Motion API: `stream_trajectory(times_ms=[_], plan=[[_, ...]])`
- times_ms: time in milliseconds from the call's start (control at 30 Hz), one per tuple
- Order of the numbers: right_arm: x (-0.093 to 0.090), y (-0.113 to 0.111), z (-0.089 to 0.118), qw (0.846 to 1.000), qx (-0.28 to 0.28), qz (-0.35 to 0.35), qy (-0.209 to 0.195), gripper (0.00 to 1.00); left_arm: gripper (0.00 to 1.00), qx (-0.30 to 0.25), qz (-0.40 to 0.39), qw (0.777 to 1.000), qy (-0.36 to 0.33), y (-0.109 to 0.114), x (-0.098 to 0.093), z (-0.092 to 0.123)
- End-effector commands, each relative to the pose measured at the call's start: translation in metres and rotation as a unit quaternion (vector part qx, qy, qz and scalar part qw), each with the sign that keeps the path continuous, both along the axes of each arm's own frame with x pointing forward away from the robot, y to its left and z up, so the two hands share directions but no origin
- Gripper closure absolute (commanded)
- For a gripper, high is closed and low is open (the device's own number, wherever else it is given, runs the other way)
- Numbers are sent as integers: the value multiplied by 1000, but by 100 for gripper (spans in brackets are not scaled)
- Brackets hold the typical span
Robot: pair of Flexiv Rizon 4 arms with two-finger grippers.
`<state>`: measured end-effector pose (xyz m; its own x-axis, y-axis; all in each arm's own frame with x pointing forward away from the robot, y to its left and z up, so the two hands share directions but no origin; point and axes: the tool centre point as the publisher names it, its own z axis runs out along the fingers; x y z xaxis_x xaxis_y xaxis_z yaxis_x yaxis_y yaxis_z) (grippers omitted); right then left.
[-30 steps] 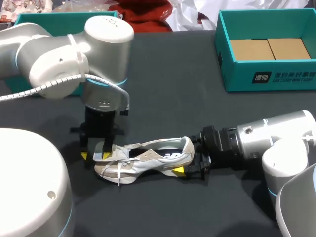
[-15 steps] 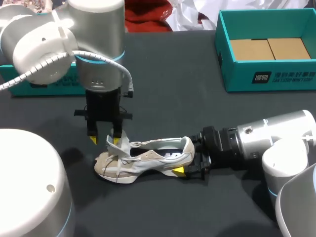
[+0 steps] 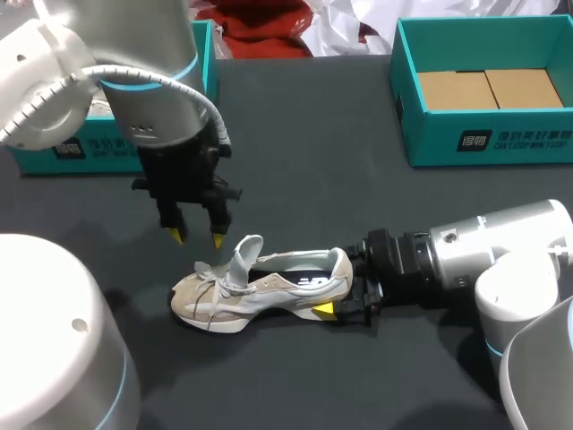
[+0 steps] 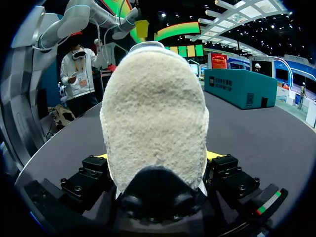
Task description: Take the shoe out of the shoebox, open the shoe tongue, remove and reinsert the insole, then place the shoe into the shoebox
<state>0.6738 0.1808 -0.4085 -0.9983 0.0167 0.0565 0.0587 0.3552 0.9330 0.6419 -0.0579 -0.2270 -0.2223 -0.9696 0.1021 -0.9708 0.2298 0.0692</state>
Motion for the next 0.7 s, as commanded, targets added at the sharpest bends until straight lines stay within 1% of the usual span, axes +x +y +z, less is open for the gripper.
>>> stream_trajectory(times_ms=[33,133,267,367,400,433,567,700], plan=[[0,2,0,1000,-1,-1,0,100,46,-21,-17,1000,-10,0,-3,7],[0,2,0,1000,-1,-1,0,100,46,-39,-48,998,-8,-6,-3,12],[0,2,0,1000,-1,-1,0,100,54,-58,-103,993,2,-12,-4,22],[0,2,0,1000,-1,-1,0,100,71,-64,-148,987,5,-16,-3,29],[0,2,0,1000,-1,-1,0,100,84,-65,-164,984,4,-18,-2,31],[0,2,0,1000,-1,-1,0,100,100,-64,-179,982,2,-19,-2,33],[0,2,0,1000,-1,-1,0,100,100,-60,-242,968,-32,-25,-7,37],[0,2,0,1000,-1,-1,0,100,100,-59,-301,950,-49,-30,-10,41]])
